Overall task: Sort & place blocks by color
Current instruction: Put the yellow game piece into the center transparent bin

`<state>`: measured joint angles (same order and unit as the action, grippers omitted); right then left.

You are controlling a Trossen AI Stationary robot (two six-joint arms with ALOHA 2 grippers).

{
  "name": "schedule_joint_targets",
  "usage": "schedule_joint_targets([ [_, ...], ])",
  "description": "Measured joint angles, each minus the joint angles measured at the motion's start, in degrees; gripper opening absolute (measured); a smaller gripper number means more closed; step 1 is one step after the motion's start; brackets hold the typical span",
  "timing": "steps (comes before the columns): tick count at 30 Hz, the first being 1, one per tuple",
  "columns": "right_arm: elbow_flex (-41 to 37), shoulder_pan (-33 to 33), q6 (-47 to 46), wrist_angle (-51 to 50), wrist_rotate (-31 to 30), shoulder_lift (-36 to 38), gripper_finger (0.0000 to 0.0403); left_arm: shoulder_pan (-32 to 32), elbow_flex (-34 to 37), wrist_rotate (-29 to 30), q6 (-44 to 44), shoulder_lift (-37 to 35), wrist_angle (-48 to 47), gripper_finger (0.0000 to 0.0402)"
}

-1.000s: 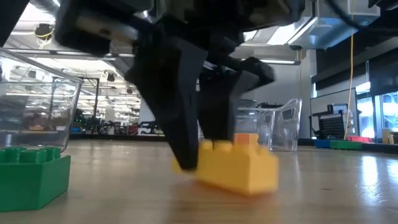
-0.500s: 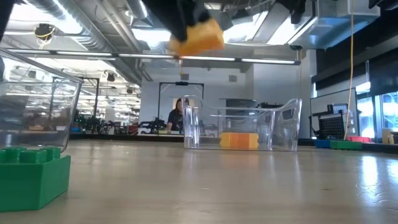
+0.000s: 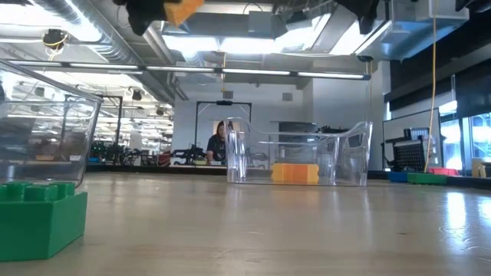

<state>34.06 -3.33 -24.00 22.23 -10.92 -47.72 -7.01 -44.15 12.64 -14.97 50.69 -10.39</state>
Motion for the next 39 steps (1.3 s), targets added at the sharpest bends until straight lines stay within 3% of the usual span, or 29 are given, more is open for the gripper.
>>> schedule_joint_targets([
  [6, 0.00, 0.00, -1.34, 0.12, 0.00, -0.84, 0.0273, 2.69, 8.61, 0.03, -2.61, -5.89, 13.42, 0.0124],
  [15, 0.00, 0.33, -7.00, 0.94, -3.60, -6.06, 0.0273, 6.87, 9.46, -0.28, -4.28, -0.12, 26.68, 0.0124],
  [19, 0.00, 0.52, -2.67, 5.05, -0.89, -11.79, 0.0273, 9.54, 6.36, -0.81, -5.48, 7.58, 29.55, 0.0124],
  [28, 0.00, 2.06, 3.48, 17.51, 1.99, -23.95, 0.0273, 12.74, -6.87, -11.05, -5.46, 25.51, 29.70, 0.0124],
  [33, 0.26, 2.85, 1.81, 21.92, 1.96, -25.64, 0.0273, 13.51, -10.61, -17.45, -4.78, 29.55, 30.09, 0.0124],
  [39, 3.06, 2.86, 4.76, 21.78, 1.78, -25.87, 0.0238, 13.91, -10.90, -18.35, -3.99, 30.04, 30.06, 0.0124],
])
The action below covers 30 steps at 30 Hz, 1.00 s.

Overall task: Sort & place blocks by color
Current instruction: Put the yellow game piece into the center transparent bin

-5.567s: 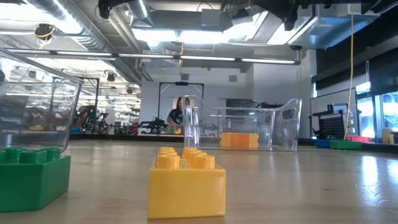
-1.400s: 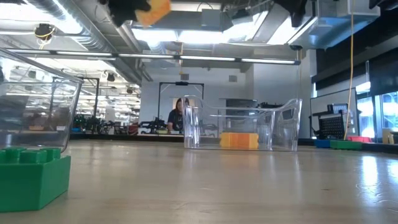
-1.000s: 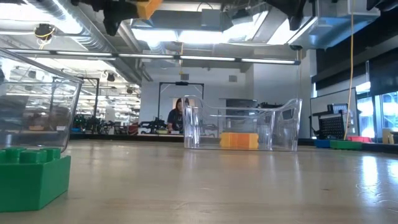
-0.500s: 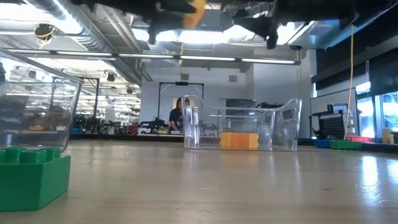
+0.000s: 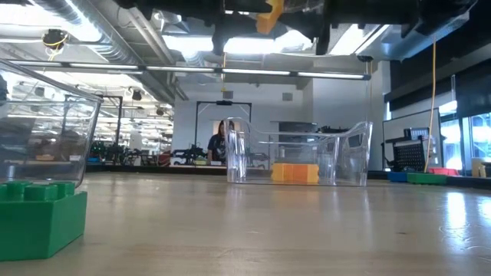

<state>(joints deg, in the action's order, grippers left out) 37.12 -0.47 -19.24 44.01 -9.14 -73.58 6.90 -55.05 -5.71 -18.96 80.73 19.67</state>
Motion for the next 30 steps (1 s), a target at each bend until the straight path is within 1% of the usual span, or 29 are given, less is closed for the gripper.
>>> schedule_joint_targets([
  [4, 1.23, 0.59, 1.21, 0.03, -0.16, -0.59, 0.0187, 0.00, -0.04, -0.06, 0.02, -0.09, 0.62, 0.0124],
  [7, 2.08, 0.74, -1.28, 0.08, -0.21, -1.92, 0.0167, 0.06, -0.04, -1.44, -0.09, -0.15, 0.25, 0.0124],
  [10, 3.46, 0.70, -2.60, 0.35, 0.20, -3.73, 0.0164, 0.02, -0.04, -2.85, -0.27, -0.22, 0.00, 0.0124],
  [14, 5.23, 0.70, -0.82, 0.26, 1.67, -5.66, 0.0170, -0.05, -0.03, -3.46, -0.02, -0.20, 0.23, 0.0124],
  [20, 5.73, 0.70, -1.02, -0.46, 2.78, -6.34, 0.0168, -0.05, -0.04, -3.97, 0.03, -0.13, 0.71, 0.0124],
  [26, 5.73, 0.70, -0.16, -0.55, 3.23, -6.29, 0.0159, -0.05, -0.04, -4.00, 0.20, -0.13, 0.64, 0.0124],
  [30, 5.73, 0.70, -0.18, -0.74, 3.23, -6.08, 0.0144, -0.05, -0.04, -3.76, 0.17, -0.13, 0.64, 0.0124],
])
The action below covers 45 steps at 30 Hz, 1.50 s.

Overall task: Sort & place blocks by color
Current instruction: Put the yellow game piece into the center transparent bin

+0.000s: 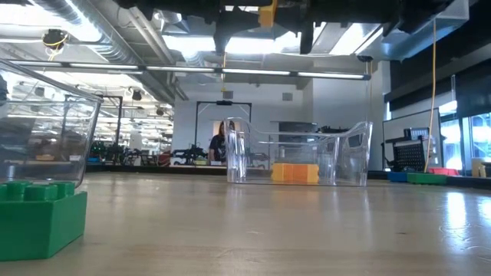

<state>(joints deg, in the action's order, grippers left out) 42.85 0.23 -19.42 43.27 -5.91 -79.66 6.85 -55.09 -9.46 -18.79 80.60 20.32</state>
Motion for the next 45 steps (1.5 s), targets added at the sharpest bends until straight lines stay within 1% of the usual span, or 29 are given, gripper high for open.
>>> schedule_joint_targets([
  [3, 0.01, 0.07, -0.03, -0.67, 0.11, 0.50, 0.0143, -0.06, -0.07, 0.78, -0.71, 0.00, 0.11, 0.0128],
  [6, 0.07, 0.82, 0.17, -2.70, 0.82, 1.42, 0.0143, 0.51, -0.07, 0.91, -2.09, -0.08, -0.47, 0.0170],
  [9, 0.07, 2.44, 0.31, -4.48, 2.97, 2.77, 0.0143, 1.79, -0.07, 0.57, -2.51, -1.39, -2.25, 0.0218],
  [11, 0.07, 3.89, 0.71, -7.75, 4.42, 4.52, 0.0143, 2.99, -0.07, -0.68, -2.10, -2.52, -4.88, 0.0241],
  [14, 0.07, 6.14, 3.30, -16.22, 5.81, 8.57, 0.0143, 4.90, -0.04, -0.87, -0.32, -5.93, -9.69, 0.0263],
  [18, 0.04, 7.85, 4.55, -30.03, 6.08, 14.66, 0.0143, 7.03, -0.04, 2.26, 3.64, -12.01, -16.91, 0.0269],
  [21, 0.04, 7.87, 4.64, -38.59, 6.05, 19.02, 0.0144, 7.17, 0.25, 5.65, 6.24, -16.29, -19.58, 0.0266],
  [24, 0.03, 7.42, 4.52, -45.05, 5.92, 22.72, 0.0143, 7.04, 2.99, 7.71, 7.14, -20.47, -19.03, 0.0265],
  [26, 0.02, 6.83, 4.52, -47.12, 4.98, 24.38, 0.0143, 7.05, 5.94, 8.69, 6.40, -23.05, -18.01, 0.0265],
  [29, 0.02, 6.32, 4.70, -47.46, 3.65, 25.79, 0.0143, 7.06, 11.10, 9.33, 3.00, -26.32, -11.82, 0.0265],
  [32, 0.00, 6.32, 4.70, -46.80, 3.41, 25.99, 0.0143, 7.04, 14.32, 10.50, 1.10, -28.45, -8.38, 0.0265],
  [34, 0.00, 6.32, 4.64, -46.72, 3.42, 25.88, 0.0143, 7.04, 14.92, 11.56, 1.00, -29.01, -8.51, 0.0265],
  [38, 0.43, 6.34, 2.87, -46.54, 3.43, 24.29, 0.0143, 7.02, 14.93, 11.77, 0.97, -28.96, -7.30, 0.0265],
  [41, 4.37, 6.32, 1.93, -51.42, 2.57, 19.67, 0.0143, 7.02, 14.93, 12.08, 0.95, -28.96, -6.81, 0.0266],
  [45, 12.70, 7.26, 4.36, -60.41, 2.56, 9.39, 0.0143, 7.02, 14.91, 13.46, 0.88, -28.96, -6.87, 0.0266],
])
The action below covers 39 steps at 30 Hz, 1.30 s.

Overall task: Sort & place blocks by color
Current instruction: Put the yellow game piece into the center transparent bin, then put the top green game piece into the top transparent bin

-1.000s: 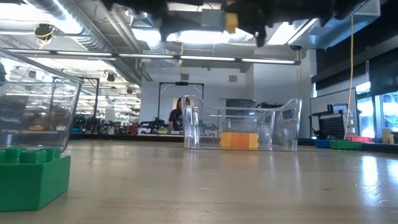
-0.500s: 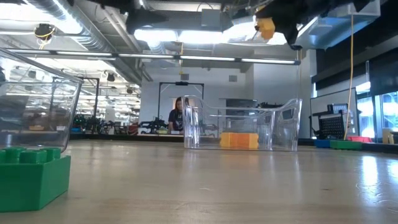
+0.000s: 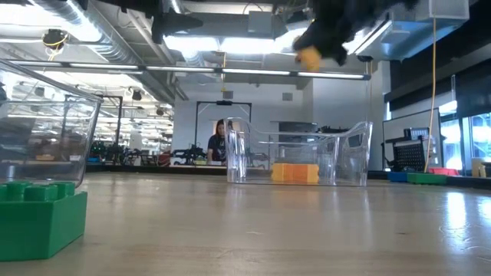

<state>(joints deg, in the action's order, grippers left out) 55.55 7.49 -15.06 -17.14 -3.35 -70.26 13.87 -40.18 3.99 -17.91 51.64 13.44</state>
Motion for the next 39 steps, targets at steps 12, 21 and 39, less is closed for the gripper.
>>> schedule_joint_targets([
  [12, 15.04, 3.67, 5.15, -18.88, 0.37, -30.05, 0.0153, 0.00, 0.00, 0.04, -0.04, 0.02, -0.01, 0.0266],
  [21, 18.96, 4.32, 7.93, -20.50, -4.15, -37.69, 0.0167, 0.00, 0.00, 0.02, -0.13, 0.02, -0.01, 0.0266],
  [39, 19.00, 4.54, 6.55, -21.42, -4.54, -35.55, 0.0236, 0.00, -0.02, 0.00, -0.15, 0.02, -0.06, 0.0266],
])
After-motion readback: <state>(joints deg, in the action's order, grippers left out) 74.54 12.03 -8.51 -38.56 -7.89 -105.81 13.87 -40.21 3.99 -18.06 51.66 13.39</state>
